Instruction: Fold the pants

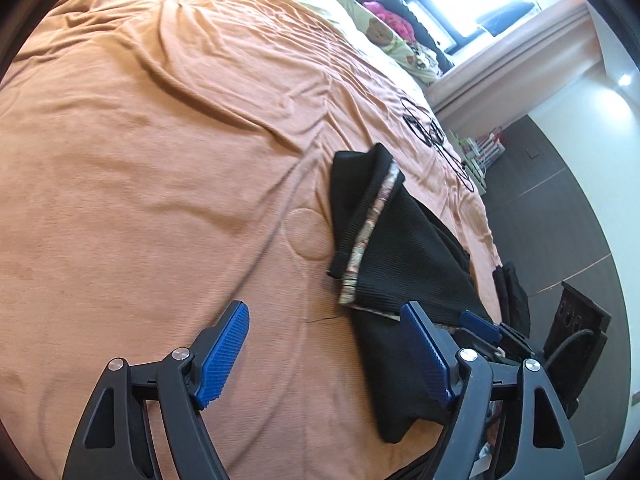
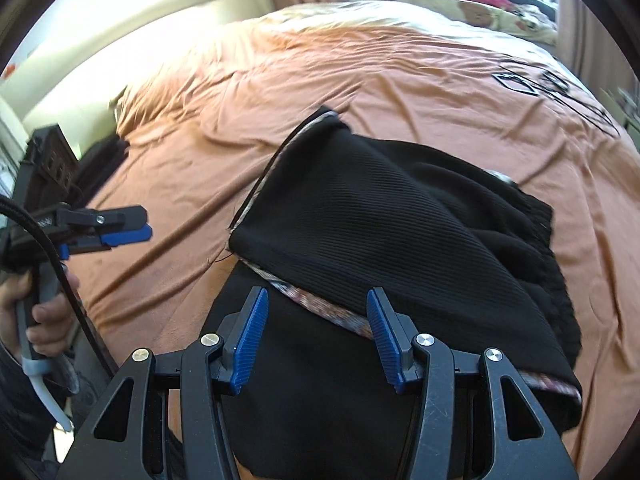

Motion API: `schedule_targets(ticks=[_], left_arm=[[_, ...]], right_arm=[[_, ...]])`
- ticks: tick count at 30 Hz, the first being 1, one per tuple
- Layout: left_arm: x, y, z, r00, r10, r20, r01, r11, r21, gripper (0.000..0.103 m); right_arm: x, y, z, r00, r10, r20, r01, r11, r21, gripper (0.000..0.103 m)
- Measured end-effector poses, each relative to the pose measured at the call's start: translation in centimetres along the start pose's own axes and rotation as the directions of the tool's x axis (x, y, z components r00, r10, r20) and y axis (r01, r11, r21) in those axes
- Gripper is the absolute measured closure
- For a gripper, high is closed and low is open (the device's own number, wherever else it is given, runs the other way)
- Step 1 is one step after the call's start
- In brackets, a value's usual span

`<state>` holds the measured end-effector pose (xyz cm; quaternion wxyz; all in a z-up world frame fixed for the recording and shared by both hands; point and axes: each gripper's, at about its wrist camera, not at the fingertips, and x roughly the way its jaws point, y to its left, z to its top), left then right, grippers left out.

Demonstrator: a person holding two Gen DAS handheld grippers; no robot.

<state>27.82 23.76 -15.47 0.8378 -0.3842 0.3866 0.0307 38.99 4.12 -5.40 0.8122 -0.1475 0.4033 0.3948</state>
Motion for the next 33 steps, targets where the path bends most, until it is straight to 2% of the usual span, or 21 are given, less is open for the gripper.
schedule_targets(ticks=[9, 17, 18, 19, 21, 28, 33], left_arm=[[-1.2, 2.4, -0.5, 1.000, -0.004, 0.020, 0.005, 0.999, -0.037, 0.023], [-1.6, 3.6, -0.6, 0.999, -0.011, 0.040, 0.014, 0.997, -0.071, 0.023], [-1.6, 3.6, -0.6, 0.999, -0.013, 0.041, 0.016, 0.997, -0.075, 0.023], [-1.6, 3.8, -0.7, 0.999, -0.014, 0.042, 0.017, 0.997, -0.078, 0.023], [-1.6, 3.8, -0.6, 0.999, -0.013, 0.044, 0.016, 0.997, -0.081, 0.023], [-1.5, 3.6, -0.5, 0.999, -0.014, 0.044, 0.018, 0.997, -0.080, 0.023], [-1.3, 2.8, -0.2, 0.999, -0.017, 0.043, 0.020, 0.997, -0.075, 0.023]], right_arm=[[4.5, 3.2, 2.6, 0.996, -0.039, -0.077, 0.029, 0.992, -0.121, 0.053], [8.0, 4.8, 3.3, 0.981, -0.129, -0.147, 0.092, 0.967, -0.237, 0.054], [8.2, 5.1, 3.4, 0.979, -0.139, -0.146, 0.097, 0.960, -0.264, 0.059], [8.3, 5.4, 3.5, 0.978, -0.145, -0.147, 0.099, 0.954, -0.281, 0.077], [8.3, 5.5, 3.9, 0.979, -0.134, -0.153, 0.085, 0.954, -0.289, 0.098], [5.2, 2.3, 5.8, 0.995, -0.037, -0.088, 0.021, 0.984, -0.177, 0.101], [2.9, -0.9, 6.9, 0.999, -0.001, -0.044, -0.003, 0.996, -0.094, 0.101]])
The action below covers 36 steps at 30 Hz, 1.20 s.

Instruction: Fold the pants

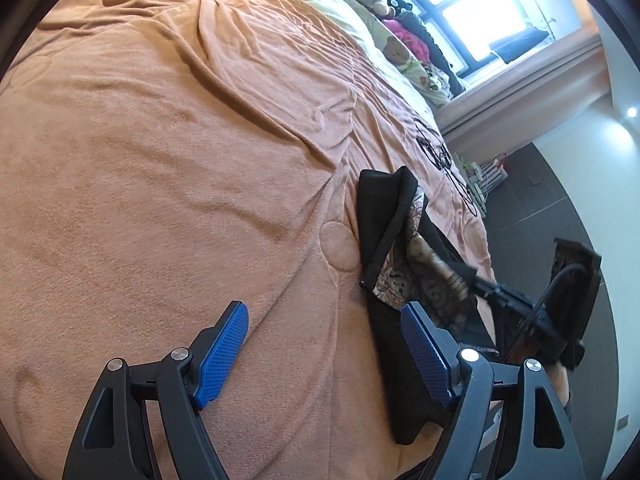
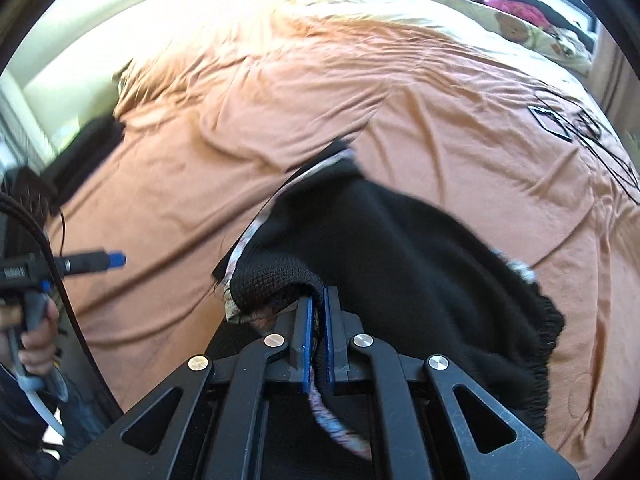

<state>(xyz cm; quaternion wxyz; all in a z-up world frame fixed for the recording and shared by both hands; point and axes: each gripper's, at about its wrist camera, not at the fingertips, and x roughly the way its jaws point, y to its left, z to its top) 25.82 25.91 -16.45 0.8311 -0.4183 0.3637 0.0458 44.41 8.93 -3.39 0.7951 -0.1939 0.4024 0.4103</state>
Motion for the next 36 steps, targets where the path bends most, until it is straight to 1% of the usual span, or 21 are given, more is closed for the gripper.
schedule_targets(ticks=[5, 13, 17, 21, 24, 26, 28, 29, 30, 31, 32, 33, 34, 36], left_arm=[[0.5, -1.0, 0.2, 1.000, 0.003, -0.005, -0.003, 1.000, 0.011, 0.023], [1.6, -2.3, 0.6, 1.000, 0.018, -0.020, -0.017, 1.000, 0.018, 0.023], [2.1, -2.8, 0.7, 0.999, 0.029, -0.027, -0.028, 0.999, 0.025, 0.023], [2.4, -3.1, 0.9, 0.999, 0.039, -0.030, -0.038, 0.999, 0.026, 0.023], [2.7, -3.1, 1.1, 0.999, 0.042, -0.034, -0.042, 0.999, 0.023, 0.022], [2.8, -3.2, 1.2, 0.998, 0.045, -0.036, -0.045, 0.999, 0.023, 0.022], [2.8, -3.2, 1.2, 0.998, 0.044, -0.036, -0.044, 0.999, 0.023, 0.023], [2.7, -3.2, 1.3, 0.998, 0.044, -0.036, -0.043, 0.999, 0.024, 0.023], [2.7, -3.3, 1.3, 0.998, 0.044, -0.036, -0.043, 0.999, 0.025, 0.022], [2.6, -3.2, 1.2, 0.998, 0.044, -0.035, -0.043, 0.999, 0.027, 0.023], [2.5, -3.2, 1.2, 0.998, 0.045, -0.033, -0.044, 0.999, 0.026, 0.022], [2.4, -3.2, 1.2, 0.998, 0.044, -0.032, -0.044, 0.999, 0.025, 0.022], [2.4, -3.1, 1.2, 0.999, 0.042, -0.031, -0.042, 0.999, 0.022, 0.022], [2.2, -3.0, 1.2, 0.999, 0.038, -0.026, -0.038, 0.999, 0.016, 0.023]], right_arm=[[-2.2, -3.9, 0.3, 0.999, 0.016, 0.044, -0.020, 0.996, 0.086, 0.101], [-3.4, -9.9, 0.9, 0.995, 0.039, 0.091, -0.059, 0.973, 0.223, 0.101], [-3.0, -12.5, 1.4, 0.996, 0.025, 0.086, -0.047, 0.962, 0.268, 0.101], [-1.7, -13.8, 2.7, 0.997, 0.001, 0.073, -0.023, 0.956, 0.292, 0.101], [-0.8, -14.9, 3.4, 0.997, -0.051, 0.056, 0.029, 0.940, 0.340, 0.101], [-0.2, -15.7, 3.3, 0.998, -0.053, 0.038, 0.034, 0.919, 0.393, 0.100], [0.0, -15.8, 2.9, 0.998, -0.067, 0.018, 0.054, 0.905, 0.422, 0.096], [-0.1, -15.5, 2.7, 0.997, -0.077, 0.016, 0.064, 0.906, 0.418, 0.095], [-0.3, -15.1, 2.5, 0.996, -0.085, 0.014, 0.072, 0.911, 0.406, 0.092], [-0.5, -14.9, 2.4, 0.996, -0.091, 0.013, 0.078, 0.914, 0.398, 0.081], [-0.9, -14.4, 2.1, 0.994, -0.112, 0.015, 0.098, 0.918, 0.384, 0.073], [-1.4, -14.0, 1.9, 0.990, -0.137, 0.022, 0.119, 0.920, 0.374, 0.056], [-1.8, -14.0, 1.9, 0.988, -0.150, 0.031, 0.129, 0.921, 0.368, 0.048], [-2.8, -13.2, 1.7, 0.989, -0.143, 0.050, 0.116, 0.927, 0.357, 0.048]])
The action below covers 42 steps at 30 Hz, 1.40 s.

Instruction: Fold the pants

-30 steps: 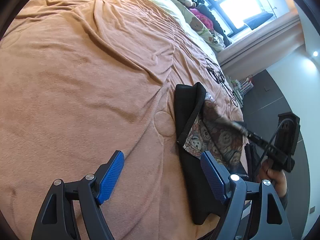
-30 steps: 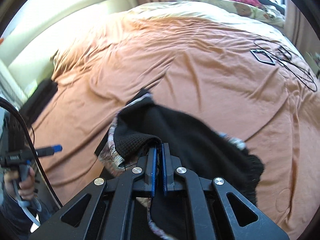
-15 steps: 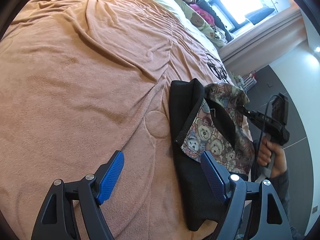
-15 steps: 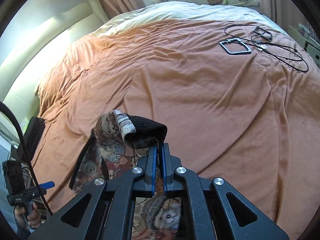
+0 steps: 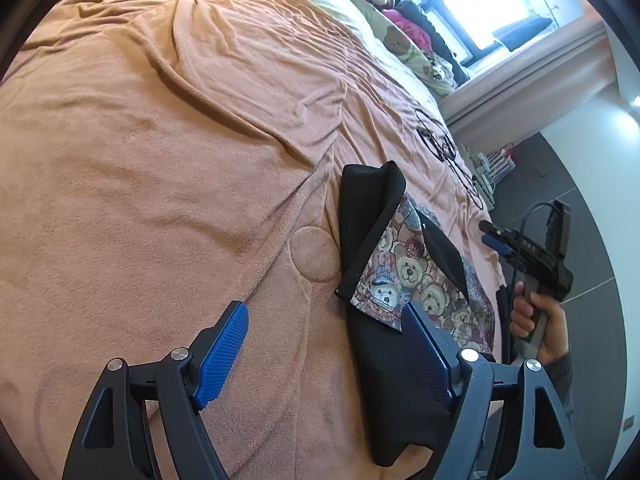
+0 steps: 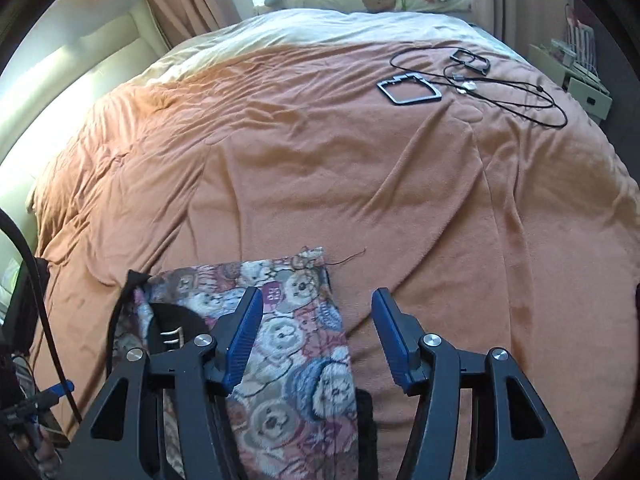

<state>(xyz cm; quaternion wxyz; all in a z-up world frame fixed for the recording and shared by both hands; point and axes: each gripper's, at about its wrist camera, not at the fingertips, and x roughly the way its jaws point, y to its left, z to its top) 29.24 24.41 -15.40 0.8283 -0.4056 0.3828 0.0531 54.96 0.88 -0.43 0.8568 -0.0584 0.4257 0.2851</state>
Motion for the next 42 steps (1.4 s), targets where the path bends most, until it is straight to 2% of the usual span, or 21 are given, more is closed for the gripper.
schedule_targets(ticks=[3, 7, 10, 23, 30, 34, 38, 41, 42], left_arm=[[-0.4, 0.2, -0.1, 1.000, -0.005, 0.010, 0.005, 1.000, -0.008, 0.023], [-1.0, 0.6, -0.2, 1.000, -0.005, 0.019, 0.005, 1.000, -0.014, 0.022], [-1.4, 0.9, -0.4, 1.000, -0.004, 0.027, 0.004, 1.000, -0.019, 0.022], [-3.2, 3.4, -1.1, 0.998, -0.021, 0.062, 0.025, 0.997, -0.068, 0.022], [-3.9, 4.6, -1.3, 0.997, -0.032, 0.077, 0.039, 0.995, -0.090, 0.022], [-4.3, 5.3, -1.3, 0.996, -0.034, 0.085, 0.042, 0.994, -0.099, 0.022], [-4.7, 5.9, -1.4, 0.995, -0.035, 0.091, 0.045, 0.993, -0.108, 0.022], [-4.8, 6.2, -1.4, 0.995, -0.037, 0.090, 0.047, 0.993, -0.112, 0.023], [-4.9, 6.2, -1.4, 0.995, -0.036, 0.090, 0.047, 0.993, -0.112, 0.022]], right_arm=[[-1.3, 1.4, -0.9, 0.999, 0.051, 0.007, -0.051, 0.997, -0.059, 0.048], [-2.7, 4.2, -2.9, 0.998, 0.059, 0.018, -0.055, 0.984, -0.170, 0.048], [-2.7, 5.9, -4.3, 0.994, 0.105, -0.026, -0.108, 0.974, -0.198, 0.048], [0.5, 12.7, -7.1, 0.971, 0.161, -0.175, -0.219, 0.893, -0.392, 0.048], [3.3, 16.3, -9.0, 0.964, 0.096, -0.247, -0.212, 0.840, -0.499, 0.048], [5.1, 17.1, -9.2, 0.960, 0.037, -0.276, -0.183, 0.830, -0.527, 0.048], [6.0, 17.6, -9.4, 0.963, 0.000, -0.270, -0.153, 0.823, -0.547, 0.049], [6.7, 17.7, -9.2, 0.969, -0.021, -0.246, -0.121, 0.829, -0.546, 0.068], [6.9, 17.6, -9.0, 0.969, -0.023, -0.245, -0.116, 0.835, -0.538, 0.078]])
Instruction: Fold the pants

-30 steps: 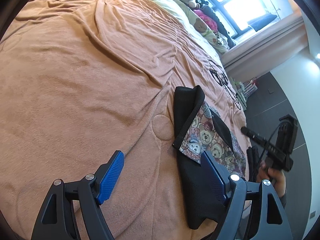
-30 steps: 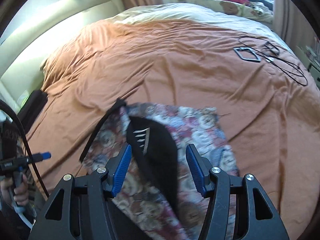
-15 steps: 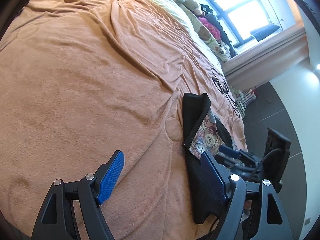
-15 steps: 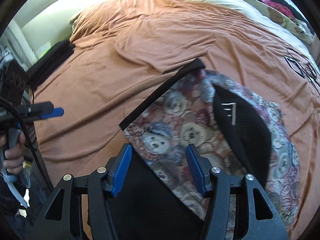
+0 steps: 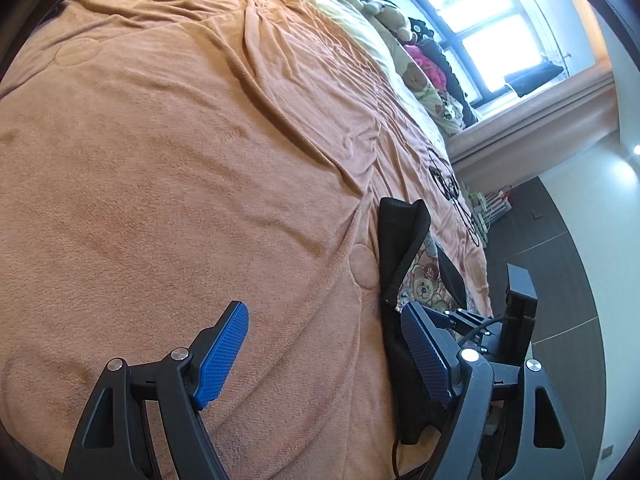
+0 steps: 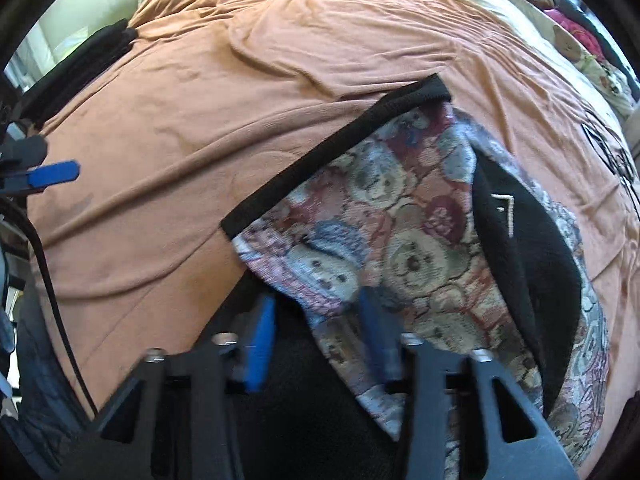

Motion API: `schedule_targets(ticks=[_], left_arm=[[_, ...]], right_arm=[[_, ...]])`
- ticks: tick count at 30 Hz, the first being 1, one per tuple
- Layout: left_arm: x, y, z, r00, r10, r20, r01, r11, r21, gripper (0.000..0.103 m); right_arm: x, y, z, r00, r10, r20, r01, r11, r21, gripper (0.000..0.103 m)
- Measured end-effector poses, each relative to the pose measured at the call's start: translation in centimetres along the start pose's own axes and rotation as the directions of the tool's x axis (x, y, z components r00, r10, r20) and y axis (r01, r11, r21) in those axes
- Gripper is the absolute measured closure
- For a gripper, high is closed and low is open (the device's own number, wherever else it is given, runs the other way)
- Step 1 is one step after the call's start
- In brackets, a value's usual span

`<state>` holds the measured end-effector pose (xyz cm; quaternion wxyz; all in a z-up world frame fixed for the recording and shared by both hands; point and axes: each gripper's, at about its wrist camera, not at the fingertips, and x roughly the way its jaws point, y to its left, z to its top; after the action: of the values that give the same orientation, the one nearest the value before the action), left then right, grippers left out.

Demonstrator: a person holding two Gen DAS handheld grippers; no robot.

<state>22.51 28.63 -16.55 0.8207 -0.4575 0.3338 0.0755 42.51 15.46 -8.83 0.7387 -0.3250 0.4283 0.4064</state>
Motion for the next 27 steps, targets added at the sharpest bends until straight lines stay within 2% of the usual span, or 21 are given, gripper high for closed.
schedule_targets(ticks=[1, 3, 8, 19, 27], left_arm=[[-0.1, 0.0, 0.0, 1.000, 0.001, 0.000, -0.001, 1.000, 0.001, 0.022], [-0.3, -0.1, 0.1, 1.000, -0.001, 0.003, 0.001, 1.000, 0.003, 0.022], [-0.3, -0.6, 0.2, 1.000, -0.009, 0.009, 0.009, 1.000, 0.013, 0.022], [0.9, -2.8, 0.7, 1.000, -0.004, -0.009, 0.004, 0.999, 0.045, 0.022], [1.6, -4.2, 1.1, 0.999, 0.032, -0.015, -0.031, 0.997, 0.067, 0.022]], right_arm=[[0.1, 0.0, 0.0, 1.000, 0.002, 0.001, -0.002, 1.000, 0.013, 0.090], [-0.2, -0.3, 0.0, 1.000, 0.005, 0.007, -0.006, 0.999, 0.036, 0.099], [-2.2, -1.4, 0.0, 0.997, 0.002, 0.073, -0.008, 0.998, 0.069, 0.101], [-7.9, -8.4, 0.2, 0.977, -0.023, 0.214, -0.022, 0.978, 0.209, 0.101], [-8.9, -13.0, -0.7, 0.966, -0.045, 0.255, -0.042, 0.945, 0.323, 0.101]])
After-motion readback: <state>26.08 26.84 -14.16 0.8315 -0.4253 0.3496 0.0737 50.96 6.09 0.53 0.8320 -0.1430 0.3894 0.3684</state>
